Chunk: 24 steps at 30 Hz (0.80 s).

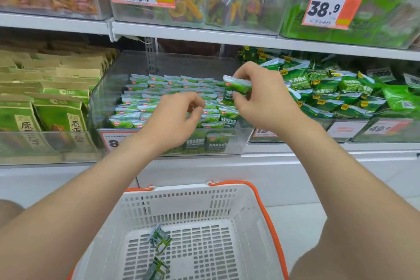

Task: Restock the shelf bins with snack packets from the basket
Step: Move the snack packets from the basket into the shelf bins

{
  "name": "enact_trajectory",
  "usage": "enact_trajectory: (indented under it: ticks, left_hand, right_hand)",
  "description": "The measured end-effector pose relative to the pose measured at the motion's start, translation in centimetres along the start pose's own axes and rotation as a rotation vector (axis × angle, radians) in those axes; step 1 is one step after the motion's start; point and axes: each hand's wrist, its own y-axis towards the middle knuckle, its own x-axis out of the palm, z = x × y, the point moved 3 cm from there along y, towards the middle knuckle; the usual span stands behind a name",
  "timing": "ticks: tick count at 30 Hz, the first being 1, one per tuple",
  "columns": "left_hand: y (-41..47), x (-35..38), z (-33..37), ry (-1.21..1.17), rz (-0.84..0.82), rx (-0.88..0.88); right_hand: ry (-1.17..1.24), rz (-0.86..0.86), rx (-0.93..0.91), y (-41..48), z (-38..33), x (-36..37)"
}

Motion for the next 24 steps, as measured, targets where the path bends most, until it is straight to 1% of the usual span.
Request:
enact_trajectory:
  ticks: [2, 4, 7, 9, 13, 16, 18, 22, 24]
  left_hand:
    - [0.0, 0.9, 0.0, 0.126, -0.110, 0.058]
    - [0.2, 1.4, 0.0, 0.176, -0.218, 0.088]
    - [0.6, 1.8, 0.2, 0.211, -0.369, 0.105]
    - [0.8, 1.8, 0.1, 0.218, -0.412, 0.097]
    - [0.9, 1.9, -0.3, 0.216, -0.390, 0.088]
    - [0.8, 2.0, -0.4, 0.199, -0.372, 0.103]
    - [0.7, 1.8, -0.5, 0.186, -0.360, 0.110]
    - [0.6, 1.6, -0.4, 0.145, -0.307, 0.116]
    - [0.6, 1.4, -0.6, 0.114, -0.261, 0.111]
  right_hand:
    - [-0.046, -0.079, -0.091, 0.2, 0.0, 0.7]
    - [-0.210, -0.180, -0.151, 0.5, 0.0, 2.0]
    - [-0.536, -0.259, -0.136, 1.0, 0.1, 3.4]
    - [-0.646, -0.306, -0.107, 1.4, 0.2, 4.2]
    - [-0.771, -0.417, -0.098, 2.8, 0.0, 6.0]
    - [-0.763, -0.487, -0.079, 3.6, 0.0, 7.0]
    - [-0.727, -0.485, -0.046, 4.0, -0.2, 7.2]
    - [-0.670, -0.410, -0.009, 4.1, -0.7, 6.6]
    - [-0.632, -0.427, 0.003, 3.9, -0.9, 6.5]
